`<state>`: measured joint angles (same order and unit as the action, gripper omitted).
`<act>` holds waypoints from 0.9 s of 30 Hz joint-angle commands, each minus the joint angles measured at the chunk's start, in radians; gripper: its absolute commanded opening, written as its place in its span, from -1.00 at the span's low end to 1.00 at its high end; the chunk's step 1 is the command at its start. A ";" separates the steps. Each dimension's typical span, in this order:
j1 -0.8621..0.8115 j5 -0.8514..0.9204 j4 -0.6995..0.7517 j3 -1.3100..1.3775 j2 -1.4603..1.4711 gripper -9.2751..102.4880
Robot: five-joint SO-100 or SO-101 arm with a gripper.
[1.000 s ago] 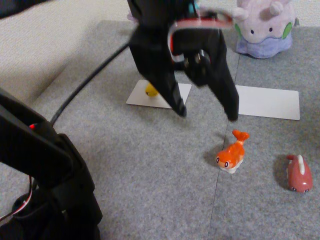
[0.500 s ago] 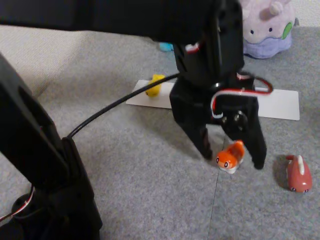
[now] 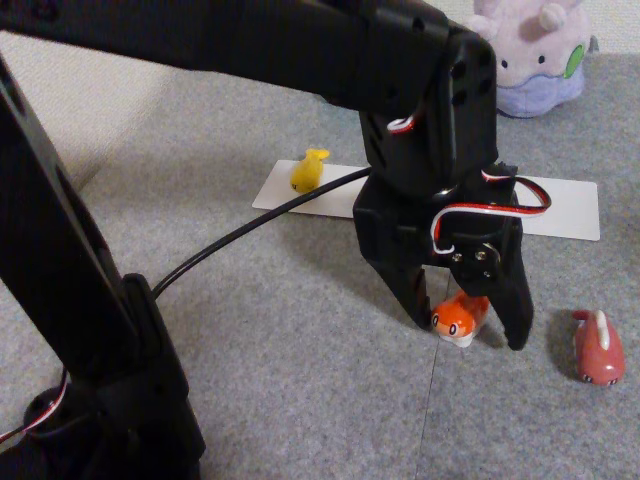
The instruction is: Wooper wants to eat egg sudhi, and Goomy wants to eat shrimp sushi
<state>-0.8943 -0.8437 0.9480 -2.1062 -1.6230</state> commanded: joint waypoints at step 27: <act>0.044 -0.101 0.103 0.017 -0.195 -0.33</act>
<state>-0.8682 -0.9097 1.0400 -2.1062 -1.7196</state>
